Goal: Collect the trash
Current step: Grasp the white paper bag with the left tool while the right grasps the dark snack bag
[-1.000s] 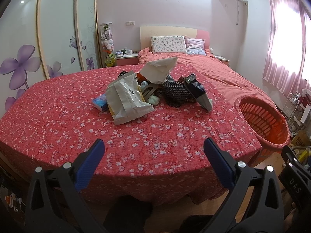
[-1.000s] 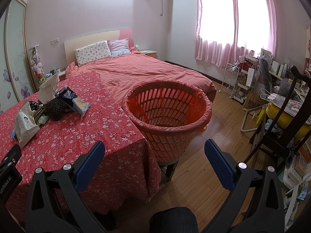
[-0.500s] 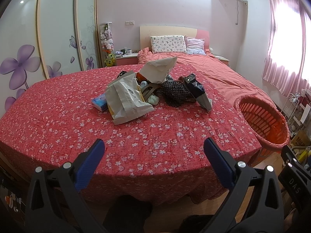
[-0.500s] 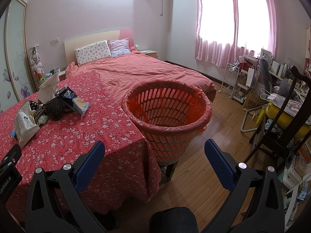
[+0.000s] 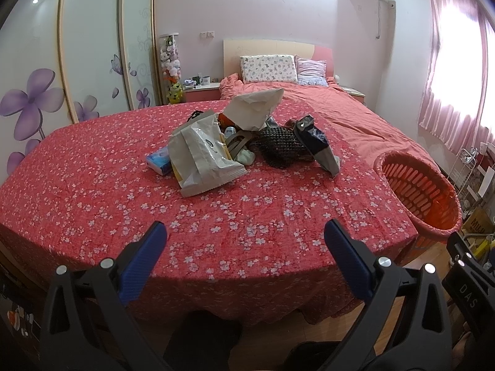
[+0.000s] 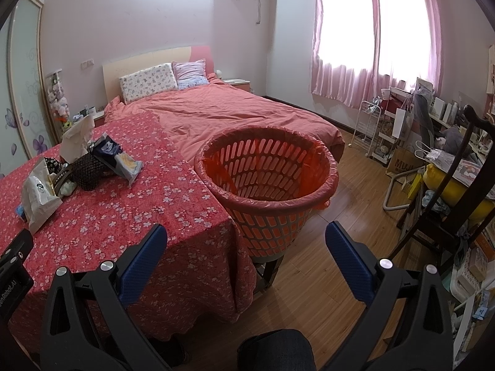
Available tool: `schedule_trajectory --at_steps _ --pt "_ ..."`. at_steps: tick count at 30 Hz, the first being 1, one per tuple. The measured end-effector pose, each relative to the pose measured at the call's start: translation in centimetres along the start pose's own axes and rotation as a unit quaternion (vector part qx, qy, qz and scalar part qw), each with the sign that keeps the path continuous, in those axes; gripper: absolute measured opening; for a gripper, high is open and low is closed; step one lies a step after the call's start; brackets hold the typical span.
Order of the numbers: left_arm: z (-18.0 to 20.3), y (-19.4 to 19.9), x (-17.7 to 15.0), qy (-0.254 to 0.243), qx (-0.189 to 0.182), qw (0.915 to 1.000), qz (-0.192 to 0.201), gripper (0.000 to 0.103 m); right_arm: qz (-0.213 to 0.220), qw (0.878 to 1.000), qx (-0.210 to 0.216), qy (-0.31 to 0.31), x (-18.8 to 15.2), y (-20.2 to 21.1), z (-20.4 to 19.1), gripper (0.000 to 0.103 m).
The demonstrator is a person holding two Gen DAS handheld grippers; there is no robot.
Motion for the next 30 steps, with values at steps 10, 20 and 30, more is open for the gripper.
schedule_trajectory --at_steps 10,20,30 --pt "-4.8 -3.1 0.3 0.040 0.035 0.9984 -0.019 0.099 -0.021 0.998 0.060 0.020 0.5 -2.2 -3.7 0.101" --pt "-10.2 -7.2 1.7 0.084 0.032 0.9951 -0.041 0.099 -0.041 0.987 0.147 0.048 2.9 -6.4 -10.6 0.092" --pt "-11.6 -10.8 2.9 0.098 0.015 0.9930 -0.065 0.099 -0.108 0.974 0.192 0.063 4.2 -12.9 -16.2 0.062"
Point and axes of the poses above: each gripper's, at about its wrist camera, not at the fingertips, and y roughly against the way its jaws point, z to its right, x to its top, the point moved 4 cm from there along -y, roughly the way its jaws point, and after that the axes turned 4 degrees about -y, right-handed, at the moved point
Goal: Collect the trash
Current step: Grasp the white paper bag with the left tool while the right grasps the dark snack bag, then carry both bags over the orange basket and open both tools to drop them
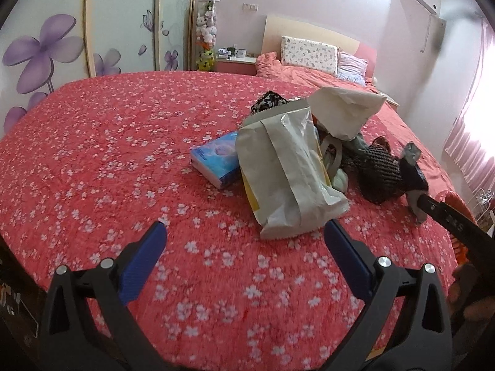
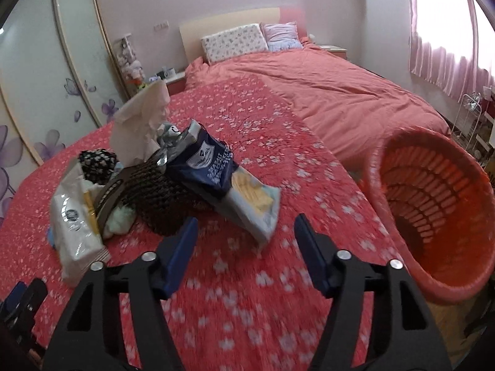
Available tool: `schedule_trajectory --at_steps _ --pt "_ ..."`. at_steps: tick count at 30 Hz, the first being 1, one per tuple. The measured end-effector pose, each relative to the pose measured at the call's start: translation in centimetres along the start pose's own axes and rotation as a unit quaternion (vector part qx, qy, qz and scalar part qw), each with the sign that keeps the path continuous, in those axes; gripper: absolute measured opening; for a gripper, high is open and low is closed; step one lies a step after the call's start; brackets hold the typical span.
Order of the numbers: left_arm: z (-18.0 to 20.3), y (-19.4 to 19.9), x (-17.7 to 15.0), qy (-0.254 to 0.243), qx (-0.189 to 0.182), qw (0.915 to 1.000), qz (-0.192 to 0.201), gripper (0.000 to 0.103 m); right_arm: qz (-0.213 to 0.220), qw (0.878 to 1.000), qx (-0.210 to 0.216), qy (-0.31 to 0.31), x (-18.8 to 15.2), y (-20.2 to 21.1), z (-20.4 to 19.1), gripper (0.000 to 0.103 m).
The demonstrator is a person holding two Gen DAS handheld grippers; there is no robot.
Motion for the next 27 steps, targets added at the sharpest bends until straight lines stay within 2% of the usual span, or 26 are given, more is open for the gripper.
schedule_trajectory --at_steps 4,7,8,11,14,19,22,24,27 --pt "0.4 -1.0 0.4 -0.006 -0.011 0.9999 -0.005 0.099 -0.011 1.000 -0.011 0.013 0.4 -1.6 -0.7 0.047" --pt "1.0 -1.5 0.7 -0.011 -0.021 0.9997 -0.007 0.099 -0.013 1.000 -0.019 0.016 0.7 -2.1 -0.7 0.031" --pt "1.3 -1.6 0.8 -0.011 -0.025 0.9996 -0.008 0.099 -0.010 1.000 -0.024 0.017 0.6 -2.0 -0.7 0.022" --pt "1.9 -2.1 1.2 -0.006 -0.038 0.9992 -0.011 0.099 -0.003 1.000 -0.023 0.007 0.7 -1.1 -0.2 0.009" --pt "2.5 -2.6 1.6 -0.001 -0.044 0.9989 -0.014 0.099 0.002 1.000 -0.018 -0.003 0.7 -0.4 0.2 0.007" --pt "3.6 -4.2 2.4 -0.004 -0.029 0.9993 -0.024 0.099 0.008 1.000 -0.016 -0.010 0.3 0.5 0.5 0.006" --pt "3.5 -5.1 2.7 -0.001 -0.022 0.9990 -0.038 0.090 0.007 1.000 -0.015 -0.013 0.2 0.7 0.7 0.006" --pt "3.6 -5.7 2.7 0.002 -0.022 0.9985 -0.051 0.078 0.005 1.000 -0.017 -0.012 0.1 0.6 0.8 0.006" --pt "3.7 -6.4 2.7 0.006 -0.030 0.9976 -0.063 0.068 0.006 1.000 -0.020 -0.008 0.0 0.7 1.2 0.006"
Point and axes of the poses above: each gripper's, at about its wrist camera, not at the fingertips, and y roughly against the way its jaws point, z to its right, x to its top, the point moved 4 cm from there along -y, roughly the way its jaws point, and after that the axes turned 4 degrees about -y, right-handed, at the moved point
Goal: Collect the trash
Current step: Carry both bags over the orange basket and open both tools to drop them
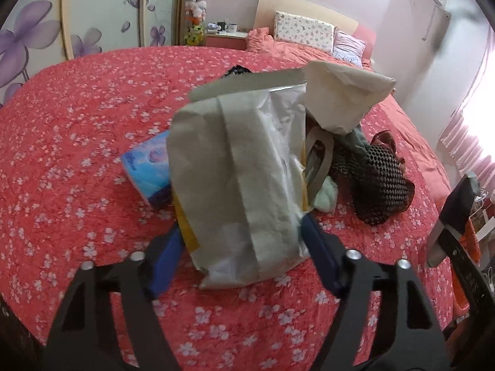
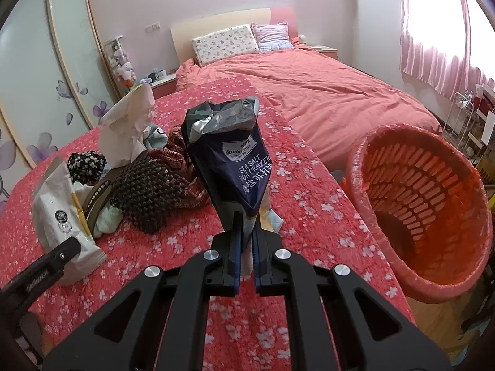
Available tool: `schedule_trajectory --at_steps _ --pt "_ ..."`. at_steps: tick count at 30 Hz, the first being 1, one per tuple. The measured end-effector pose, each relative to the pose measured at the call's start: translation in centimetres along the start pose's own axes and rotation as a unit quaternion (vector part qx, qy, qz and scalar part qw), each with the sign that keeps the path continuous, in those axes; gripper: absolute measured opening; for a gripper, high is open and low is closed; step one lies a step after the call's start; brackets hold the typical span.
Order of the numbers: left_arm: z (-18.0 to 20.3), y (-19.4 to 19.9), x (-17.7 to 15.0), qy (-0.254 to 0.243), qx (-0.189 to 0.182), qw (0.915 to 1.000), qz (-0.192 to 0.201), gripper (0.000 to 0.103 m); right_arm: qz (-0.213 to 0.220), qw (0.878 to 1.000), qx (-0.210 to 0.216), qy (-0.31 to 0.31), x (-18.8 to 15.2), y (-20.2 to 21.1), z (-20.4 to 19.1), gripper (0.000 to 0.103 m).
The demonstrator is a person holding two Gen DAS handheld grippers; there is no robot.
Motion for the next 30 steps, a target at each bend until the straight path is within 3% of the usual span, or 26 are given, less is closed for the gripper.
schedule_trajectory --at_steps 6,9,21,30 --pt "0.7 0.5 0.3 -0.012 -0.024 0.9996 0.008 0.042 0.005 1.000 -0.003 0.003 -0.4 0.8 0.6 0.006" --pt "0.8 1.2 0.3 -0.019 -0.040 0.9989 0.015 0.036 0.010 1.000 -0.002 0.001 -0.5 1.4 0.9 0.006" --pt "1.9 5.5 0.5 -0.049 -0.069 0.9951 0.050 0.035 0.026 1.000 0.003 -0.012 -0.5 3.8 2.4 0.006" --pt "7.2 8.1 0.7 -0.090 -0.117 0.9872 0.061 0.035 0.044 0.998 0.012 -0.047 0.3 6.0 5.3 0.006"
Point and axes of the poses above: each gripper's, at about its wrist camera, not at the fingertips, and y roughly against the way its jaws point, z to its right, x to its top, the point moved 4 cm from there along -y, roughly the way its jaws point, and after that the axes turned 4 degrees about -y, right-handed, at the moved point
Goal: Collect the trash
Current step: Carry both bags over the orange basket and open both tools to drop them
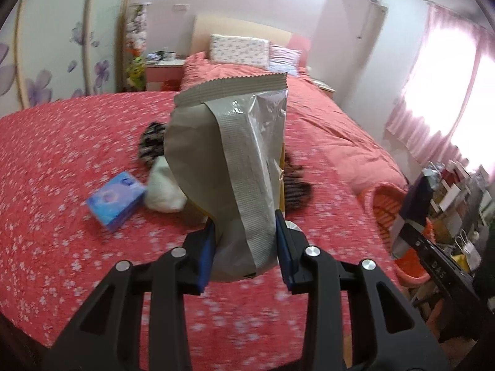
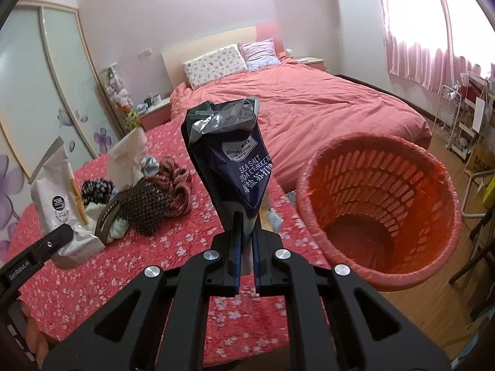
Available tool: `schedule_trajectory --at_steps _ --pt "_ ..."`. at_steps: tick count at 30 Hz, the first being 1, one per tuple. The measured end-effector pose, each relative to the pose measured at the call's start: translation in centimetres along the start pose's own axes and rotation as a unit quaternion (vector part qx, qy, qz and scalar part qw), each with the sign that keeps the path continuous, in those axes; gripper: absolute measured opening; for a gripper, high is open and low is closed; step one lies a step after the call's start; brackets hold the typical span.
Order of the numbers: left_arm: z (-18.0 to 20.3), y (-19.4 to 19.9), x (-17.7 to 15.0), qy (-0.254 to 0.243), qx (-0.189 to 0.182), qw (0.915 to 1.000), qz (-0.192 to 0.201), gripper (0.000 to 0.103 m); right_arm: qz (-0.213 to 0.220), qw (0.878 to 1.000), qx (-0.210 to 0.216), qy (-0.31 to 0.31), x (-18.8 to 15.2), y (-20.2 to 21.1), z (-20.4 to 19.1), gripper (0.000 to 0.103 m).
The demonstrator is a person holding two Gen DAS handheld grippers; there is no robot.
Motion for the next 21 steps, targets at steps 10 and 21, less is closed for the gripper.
schedule_trajectory --at_steps 10,21 --pt "9.3 -1.3 1.0 -0.055 -0.094 0.9940 -0.009 0.035 0.031 0.998 -0.013 -0.055 2.0 2.4 5.2 0.006" --pt "18.8 -6.9 1.1 -0.115 -0.174 0.9768 -0.048 0.036 0.043 0.992 -0.046 -0.106 3.5 1.2 11.6 0.006"
Point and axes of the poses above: each gripper's, at about its wrist camera, not at the fingertips, and y roughly against the way its jaws point, z to its right, x to its top, the point moved 4 cm from there along -y, roughly the way its jaws point, and after that the axes turned 4 degrees about -y, right-handed, at the moved point
